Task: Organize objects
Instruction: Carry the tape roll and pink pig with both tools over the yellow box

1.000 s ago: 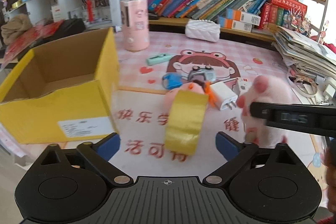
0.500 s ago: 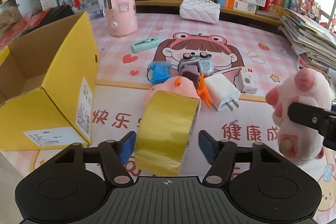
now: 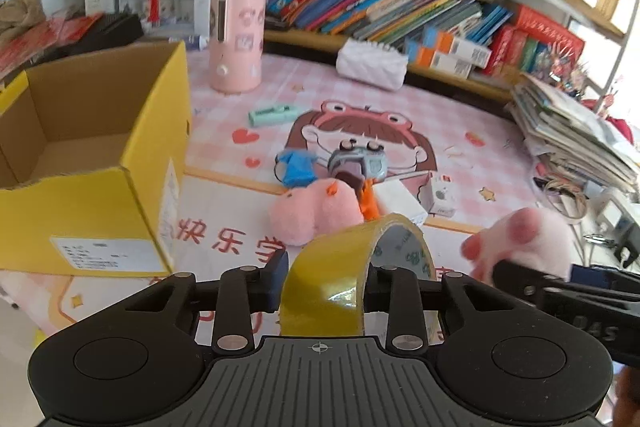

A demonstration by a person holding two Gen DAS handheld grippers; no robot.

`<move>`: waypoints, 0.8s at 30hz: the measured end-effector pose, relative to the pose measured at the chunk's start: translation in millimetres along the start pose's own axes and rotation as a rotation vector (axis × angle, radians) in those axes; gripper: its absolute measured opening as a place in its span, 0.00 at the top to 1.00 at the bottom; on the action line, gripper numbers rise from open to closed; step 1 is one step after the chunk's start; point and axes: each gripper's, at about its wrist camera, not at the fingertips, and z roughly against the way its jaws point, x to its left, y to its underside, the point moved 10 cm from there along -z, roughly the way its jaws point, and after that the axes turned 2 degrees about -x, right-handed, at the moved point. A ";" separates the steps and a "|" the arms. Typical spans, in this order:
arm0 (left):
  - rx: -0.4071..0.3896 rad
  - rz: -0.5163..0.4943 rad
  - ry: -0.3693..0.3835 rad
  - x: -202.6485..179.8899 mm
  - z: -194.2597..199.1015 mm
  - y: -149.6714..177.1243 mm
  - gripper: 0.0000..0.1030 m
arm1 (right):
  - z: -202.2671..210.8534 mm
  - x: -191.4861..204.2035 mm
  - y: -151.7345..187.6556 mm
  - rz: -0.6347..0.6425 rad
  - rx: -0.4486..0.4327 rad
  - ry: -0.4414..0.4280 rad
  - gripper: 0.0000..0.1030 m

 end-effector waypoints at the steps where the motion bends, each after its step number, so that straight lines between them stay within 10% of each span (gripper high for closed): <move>1: -0.012 -0.004 0.005 2.7 5.5 -0.2 0.70 | 1.3 4.3 1.5 0.001 0.001 -0.002 0.41; 24: -0.054 0.097 -0.091 189.9 118.6 45.3 0.85 | 37.0 215.3 71.5 0.117 0.043 -0.138 0.41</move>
